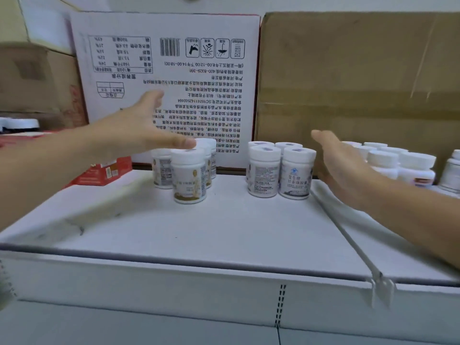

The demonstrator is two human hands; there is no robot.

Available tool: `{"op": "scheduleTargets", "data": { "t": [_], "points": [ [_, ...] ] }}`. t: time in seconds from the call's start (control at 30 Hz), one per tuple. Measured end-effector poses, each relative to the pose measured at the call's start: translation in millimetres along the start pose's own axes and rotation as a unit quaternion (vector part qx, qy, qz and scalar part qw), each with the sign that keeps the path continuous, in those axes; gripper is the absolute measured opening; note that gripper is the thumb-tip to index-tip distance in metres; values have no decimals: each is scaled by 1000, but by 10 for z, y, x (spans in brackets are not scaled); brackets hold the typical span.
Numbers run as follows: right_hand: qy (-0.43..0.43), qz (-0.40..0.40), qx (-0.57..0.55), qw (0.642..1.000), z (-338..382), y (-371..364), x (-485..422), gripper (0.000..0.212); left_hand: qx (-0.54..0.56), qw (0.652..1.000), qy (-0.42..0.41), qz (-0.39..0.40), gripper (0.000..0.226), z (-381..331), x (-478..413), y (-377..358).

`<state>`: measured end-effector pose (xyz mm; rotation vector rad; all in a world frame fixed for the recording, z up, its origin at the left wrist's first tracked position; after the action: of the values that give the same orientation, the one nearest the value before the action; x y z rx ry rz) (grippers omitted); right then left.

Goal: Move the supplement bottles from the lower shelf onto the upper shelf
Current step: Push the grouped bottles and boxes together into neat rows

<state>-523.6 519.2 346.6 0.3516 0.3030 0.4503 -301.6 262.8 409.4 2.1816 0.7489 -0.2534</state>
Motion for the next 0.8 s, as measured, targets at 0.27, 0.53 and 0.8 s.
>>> {"op": "scheduleTargets", "data": {
  "t": [0.27,0.53,0.8],
  "points": [
    [35,64,-42,996,-93,-315,-16,59,42,999,-3,28,155,540,-75,-8],
    [51,67,-44,996,-216,-335,-177,74,56,997,-8,51,165,596,-61,-159],
    [53,82,-67,993,-251,-351,-215,81,68,996,-2,56,168,605,8,-231]
  ]
}}
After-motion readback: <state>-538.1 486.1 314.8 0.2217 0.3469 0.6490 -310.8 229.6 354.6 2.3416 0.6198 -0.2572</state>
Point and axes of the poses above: each hand's wrist, its own x-axis away from the middle knuckle, its own y-axis out of the back of the hand, z = x × y, the point moved 5 cm from there along -x, towards the middle knuckle, and after that the axes turned 11 degrees about x, right-handed, at the moved point
